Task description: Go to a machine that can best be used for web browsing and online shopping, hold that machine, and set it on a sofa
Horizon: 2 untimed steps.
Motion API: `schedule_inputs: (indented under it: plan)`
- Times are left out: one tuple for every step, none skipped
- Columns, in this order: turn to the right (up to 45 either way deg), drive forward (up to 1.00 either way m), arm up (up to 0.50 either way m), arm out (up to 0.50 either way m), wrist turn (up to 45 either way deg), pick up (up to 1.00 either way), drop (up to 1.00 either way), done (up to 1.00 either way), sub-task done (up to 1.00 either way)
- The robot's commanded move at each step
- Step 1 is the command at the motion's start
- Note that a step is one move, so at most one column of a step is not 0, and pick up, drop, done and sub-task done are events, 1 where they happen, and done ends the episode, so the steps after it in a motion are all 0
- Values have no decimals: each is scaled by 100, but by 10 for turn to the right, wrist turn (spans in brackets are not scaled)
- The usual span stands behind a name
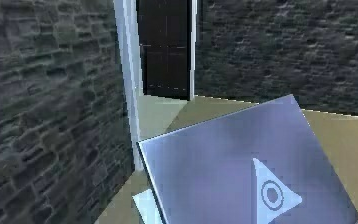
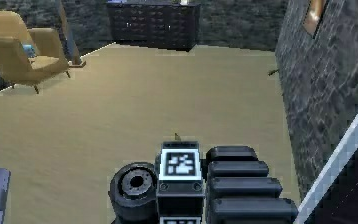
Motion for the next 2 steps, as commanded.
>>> schedule_inputs:
  plan:
    - [0, 100, 0, 0, 0, 0, 0, 0, 0]
    - [0, 60, 0, 0, 0, 0, 0, 0, 0]
